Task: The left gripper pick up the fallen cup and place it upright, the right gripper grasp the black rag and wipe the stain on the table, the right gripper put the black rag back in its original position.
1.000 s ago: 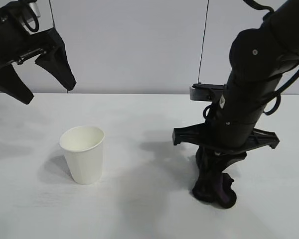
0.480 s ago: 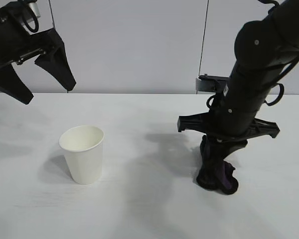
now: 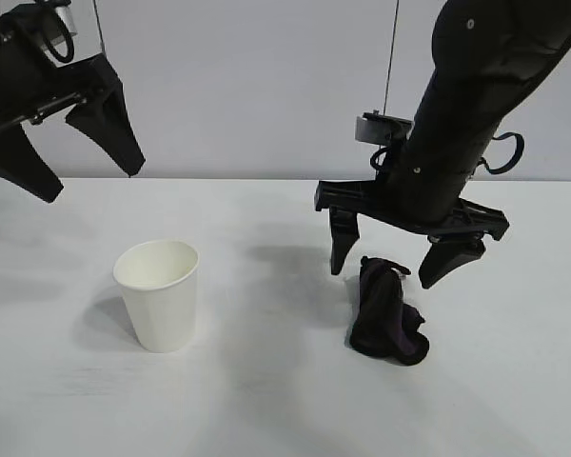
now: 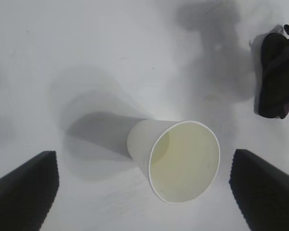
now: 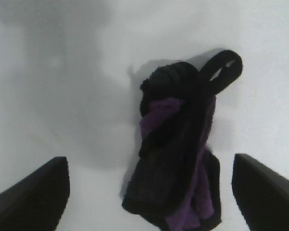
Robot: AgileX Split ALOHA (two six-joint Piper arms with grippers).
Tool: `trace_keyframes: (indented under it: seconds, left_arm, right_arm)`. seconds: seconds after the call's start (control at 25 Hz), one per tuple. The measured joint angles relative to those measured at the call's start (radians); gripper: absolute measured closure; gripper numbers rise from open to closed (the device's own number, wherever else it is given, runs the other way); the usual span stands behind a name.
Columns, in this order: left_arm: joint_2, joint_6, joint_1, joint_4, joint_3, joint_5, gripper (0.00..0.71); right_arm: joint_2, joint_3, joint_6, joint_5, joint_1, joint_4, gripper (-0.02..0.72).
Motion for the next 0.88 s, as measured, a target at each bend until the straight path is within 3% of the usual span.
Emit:
trace_keyframes:
  seconds: [0.32, 0.88]
  left_arm:
    - [0.000, -0.045, -0.002, -0.047, 0.000, 0.006, 0.017]
    - [0.000, -0.048, -0.020, -0.056, 0.000, 0.004, 0.017]
  right_arm:
    - [-0.212, -0.002, -0.101, 0.078, -0.114, 0.129, 0.050]
    - [-0.220, -0.002, -0.112, 0.089, -0.121, 0.176, 0.050]
